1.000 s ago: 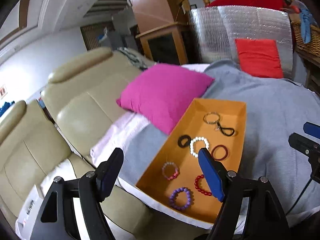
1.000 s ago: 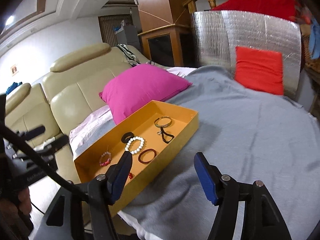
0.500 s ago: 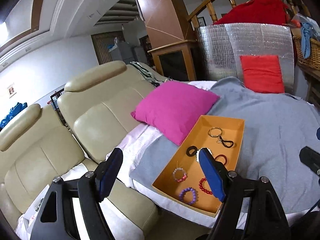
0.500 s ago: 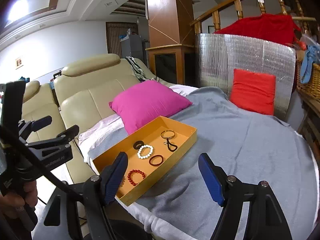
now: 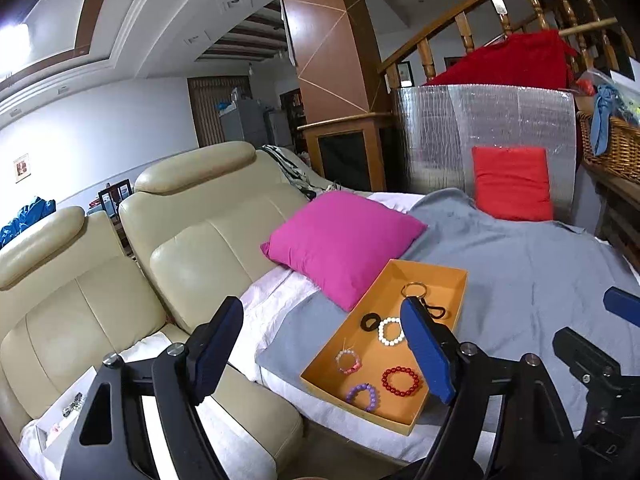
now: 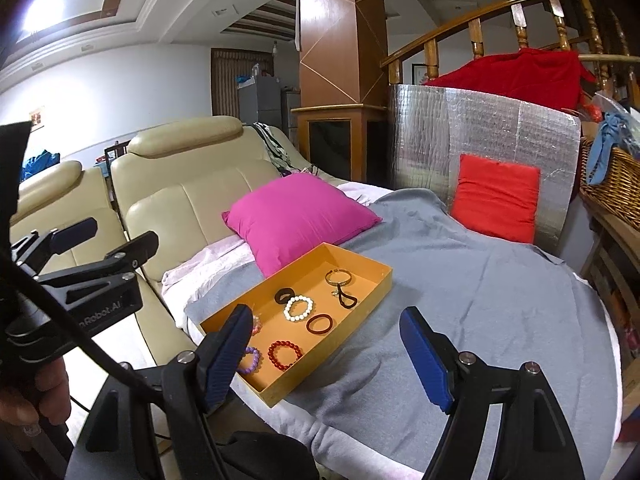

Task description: Organize jewelry

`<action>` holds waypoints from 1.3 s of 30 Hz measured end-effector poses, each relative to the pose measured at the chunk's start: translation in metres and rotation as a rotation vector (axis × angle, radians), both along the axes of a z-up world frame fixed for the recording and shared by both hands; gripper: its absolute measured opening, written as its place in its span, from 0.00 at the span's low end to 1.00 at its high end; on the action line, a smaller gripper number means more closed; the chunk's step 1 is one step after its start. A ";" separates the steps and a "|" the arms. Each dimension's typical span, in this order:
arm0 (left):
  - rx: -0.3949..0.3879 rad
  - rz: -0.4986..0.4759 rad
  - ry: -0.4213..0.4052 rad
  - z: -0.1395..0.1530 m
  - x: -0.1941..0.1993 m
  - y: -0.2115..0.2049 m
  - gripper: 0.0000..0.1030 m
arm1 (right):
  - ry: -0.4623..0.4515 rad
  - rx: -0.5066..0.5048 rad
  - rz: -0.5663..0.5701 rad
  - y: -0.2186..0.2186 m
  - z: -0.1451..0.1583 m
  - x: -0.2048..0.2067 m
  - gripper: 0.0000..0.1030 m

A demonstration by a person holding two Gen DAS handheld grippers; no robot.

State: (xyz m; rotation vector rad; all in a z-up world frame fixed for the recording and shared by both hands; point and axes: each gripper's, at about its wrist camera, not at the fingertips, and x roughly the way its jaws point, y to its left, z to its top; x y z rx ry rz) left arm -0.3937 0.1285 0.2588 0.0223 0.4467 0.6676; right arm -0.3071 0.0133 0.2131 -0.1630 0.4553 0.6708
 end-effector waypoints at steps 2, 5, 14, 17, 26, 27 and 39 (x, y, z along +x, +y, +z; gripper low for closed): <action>-0.002 0.000 -0.001 0.001 0.000 0.000 0.79 | 0.008 0.005 -0.001 0.001 0.002 0.001 0.77; -0.006 0.001 -0.001 0.001 0.000 0.002 0.79 | 0.013 0.003 -0.003 0.004 0.001 0.002 0.77; -0.001 0.010 0.005 -0.001 0.000 0.003 0.79 | 0.027 0.009 -0.004 0.008 -0.001 0.006 0.77; 0.000 0.011 0.005 -0.001 -0.001 0.003 0.79 | 0.029 0.009 -0.007 0.007 -0.002 0.005 0.77; 0.001 0.014 0.005 -0.001 -0.002 0.003 0.79 | 0.029 0.006 -0.008 0.007 -0.002 0.005 0.77; 0.001 0.015 0.005 -0.001 -0.002 0.002 0.79 | 0.029 0.005 -0.008 0.007 -0.002 0.005 0.77; 0.000 0.022 0.018 -0.004 -0.001 0.003 0.79 | 0.032 0.006 -0.011 0.012 -0.003 0.005 0.77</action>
